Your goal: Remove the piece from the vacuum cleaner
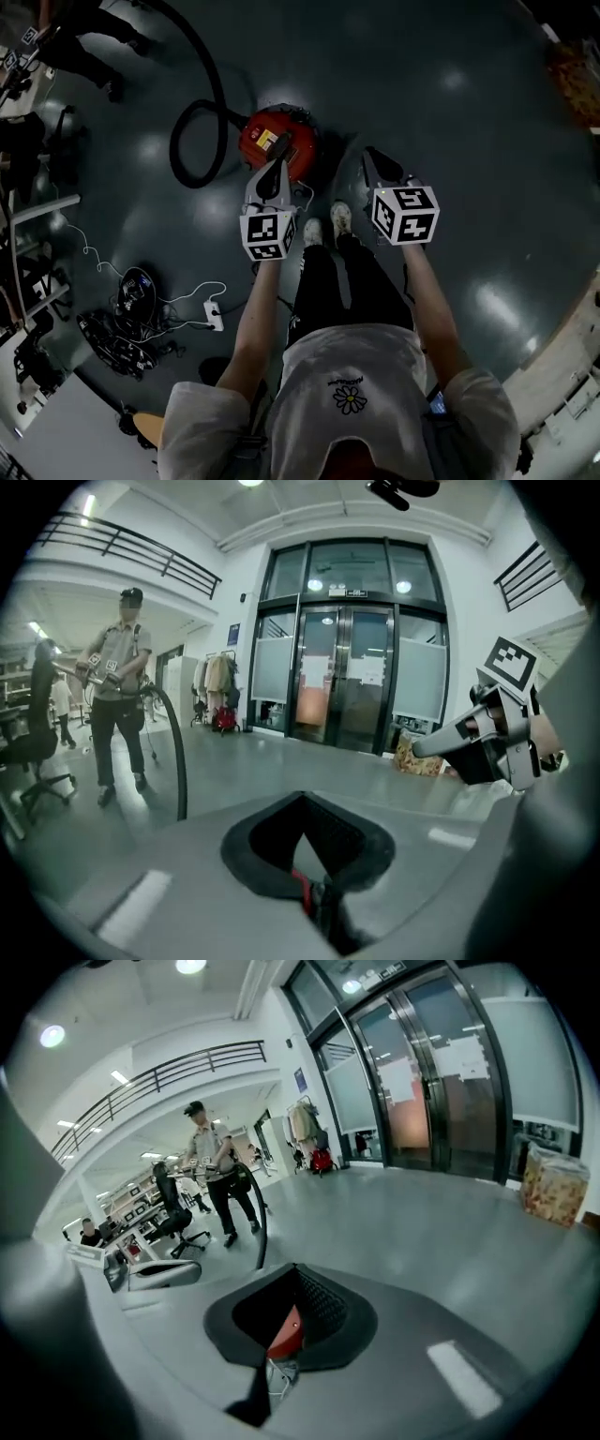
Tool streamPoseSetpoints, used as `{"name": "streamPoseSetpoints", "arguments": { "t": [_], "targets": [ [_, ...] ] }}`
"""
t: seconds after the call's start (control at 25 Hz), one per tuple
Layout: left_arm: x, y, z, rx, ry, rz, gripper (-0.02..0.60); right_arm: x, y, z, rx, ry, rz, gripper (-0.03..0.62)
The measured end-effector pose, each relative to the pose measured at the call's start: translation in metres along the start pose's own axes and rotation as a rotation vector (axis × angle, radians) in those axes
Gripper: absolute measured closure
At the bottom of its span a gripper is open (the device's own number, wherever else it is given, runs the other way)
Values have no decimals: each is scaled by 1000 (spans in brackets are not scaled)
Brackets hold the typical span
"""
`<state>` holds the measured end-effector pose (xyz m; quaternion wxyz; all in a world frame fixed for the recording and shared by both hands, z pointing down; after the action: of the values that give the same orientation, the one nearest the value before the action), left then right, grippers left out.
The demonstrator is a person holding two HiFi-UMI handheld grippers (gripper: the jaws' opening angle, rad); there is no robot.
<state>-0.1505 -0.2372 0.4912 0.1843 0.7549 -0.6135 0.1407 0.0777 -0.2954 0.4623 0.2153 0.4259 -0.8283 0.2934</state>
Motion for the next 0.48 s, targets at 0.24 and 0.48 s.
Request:
{"name": "streamPoseSetpoints", "arguments": {
  "t": [0.24,0.48],
  "targets": [
    [87,19,-83,-25,101,12,581,100,-53,-55,121,142,-17,483],
    [138,20,-154,-22,207,17,581,175,-102,-121,345,293,-62,433]
  ]
}}
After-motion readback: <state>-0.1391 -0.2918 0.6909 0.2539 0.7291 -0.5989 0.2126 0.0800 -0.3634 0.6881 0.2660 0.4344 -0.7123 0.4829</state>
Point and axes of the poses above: the fingertips, and each gripper's own axes: x forward along the fingers, y to its left, z out of its top, the point moved 8 cm from there along -x, backward along the fingers, and after that the axes turned 1 degree about z, right-handed, at the moved point
